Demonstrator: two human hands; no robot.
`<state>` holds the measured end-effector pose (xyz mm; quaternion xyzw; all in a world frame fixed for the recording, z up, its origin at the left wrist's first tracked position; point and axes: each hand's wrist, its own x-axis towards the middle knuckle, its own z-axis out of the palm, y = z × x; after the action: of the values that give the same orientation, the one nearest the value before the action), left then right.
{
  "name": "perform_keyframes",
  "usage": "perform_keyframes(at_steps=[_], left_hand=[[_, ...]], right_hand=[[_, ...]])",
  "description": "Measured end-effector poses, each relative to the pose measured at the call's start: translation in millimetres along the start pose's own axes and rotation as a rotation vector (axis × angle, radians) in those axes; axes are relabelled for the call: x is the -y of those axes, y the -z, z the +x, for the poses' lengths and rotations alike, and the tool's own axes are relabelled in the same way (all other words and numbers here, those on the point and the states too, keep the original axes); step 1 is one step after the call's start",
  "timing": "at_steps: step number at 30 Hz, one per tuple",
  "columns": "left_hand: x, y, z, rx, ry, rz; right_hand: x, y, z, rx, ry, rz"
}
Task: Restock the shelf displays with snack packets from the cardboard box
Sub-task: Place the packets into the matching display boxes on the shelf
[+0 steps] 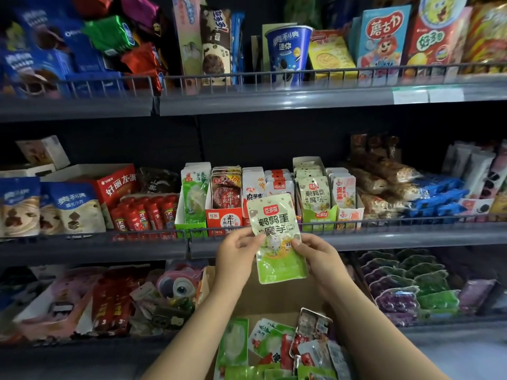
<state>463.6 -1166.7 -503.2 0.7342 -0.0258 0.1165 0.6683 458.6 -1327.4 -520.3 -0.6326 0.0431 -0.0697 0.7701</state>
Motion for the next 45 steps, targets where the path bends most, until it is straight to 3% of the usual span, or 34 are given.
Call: perform_keyframes(at_steps=[11, 22, 27, 32, 45], left_hand=[[-23, -66, 77, 0.100, 0.094, -0.057], [-35, -144, 158, 0.077, -0.052, -0.052], [-26, -158, 179, 0.117, -0.073, 0.058], [-1, -164, 188, 0.112, -0.123, 0.376], [21, -164, 182, 0.129, -0.149, 0.528]], right_hand=[[46, 55, 73, -0.100, 0.150, -0.436], [83, 84, 171, -0.345, 0.335, -0.449], [76, 94, 194, -0.381, 0.318, -0.523], [49, 104, 201, -0.396, 0.242, -0.664], [34, 104, 191, -0.383, 0.199, -0.806]])
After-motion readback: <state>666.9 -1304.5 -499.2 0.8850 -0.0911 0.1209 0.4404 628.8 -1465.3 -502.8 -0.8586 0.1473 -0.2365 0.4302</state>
